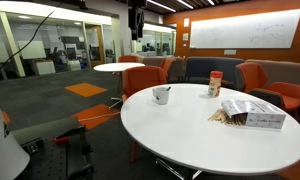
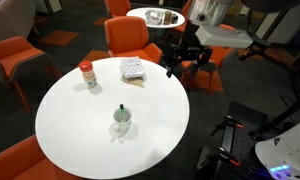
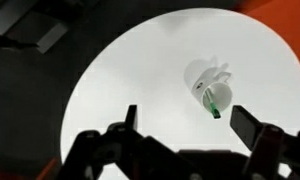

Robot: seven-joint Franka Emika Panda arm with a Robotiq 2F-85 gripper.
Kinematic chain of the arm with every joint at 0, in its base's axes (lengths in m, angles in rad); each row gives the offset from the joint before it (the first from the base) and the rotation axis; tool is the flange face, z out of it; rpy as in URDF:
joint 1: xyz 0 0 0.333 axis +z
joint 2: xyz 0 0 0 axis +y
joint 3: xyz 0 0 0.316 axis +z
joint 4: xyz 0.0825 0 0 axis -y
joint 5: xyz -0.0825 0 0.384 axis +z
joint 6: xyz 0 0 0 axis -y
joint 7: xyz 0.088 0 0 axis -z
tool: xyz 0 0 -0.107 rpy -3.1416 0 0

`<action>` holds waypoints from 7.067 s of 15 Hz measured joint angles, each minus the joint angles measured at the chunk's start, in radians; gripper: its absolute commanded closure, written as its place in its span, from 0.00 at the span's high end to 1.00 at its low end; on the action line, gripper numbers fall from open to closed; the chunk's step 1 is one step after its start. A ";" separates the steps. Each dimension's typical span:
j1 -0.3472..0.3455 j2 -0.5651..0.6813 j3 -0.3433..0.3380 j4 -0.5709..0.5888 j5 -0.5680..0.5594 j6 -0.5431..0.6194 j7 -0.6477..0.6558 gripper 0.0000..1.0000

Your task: Remove the pen from the mug and put it on the table

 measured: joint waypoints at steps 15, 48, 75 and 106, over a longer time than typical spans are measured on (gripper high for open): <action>0.190 0.521 -0.053 0.103 -0.300 0.435 0.368 1.00; 0.366 1.024 -0.228 0.653 -0.354 0.421 0.497 0.48; 0.142 0.777 -0.244 0.514 -0.193 -0.057 0.033 0.03; 0.096 0.496 -0.234 0.212 -0.089 0.022 -0.381 1.00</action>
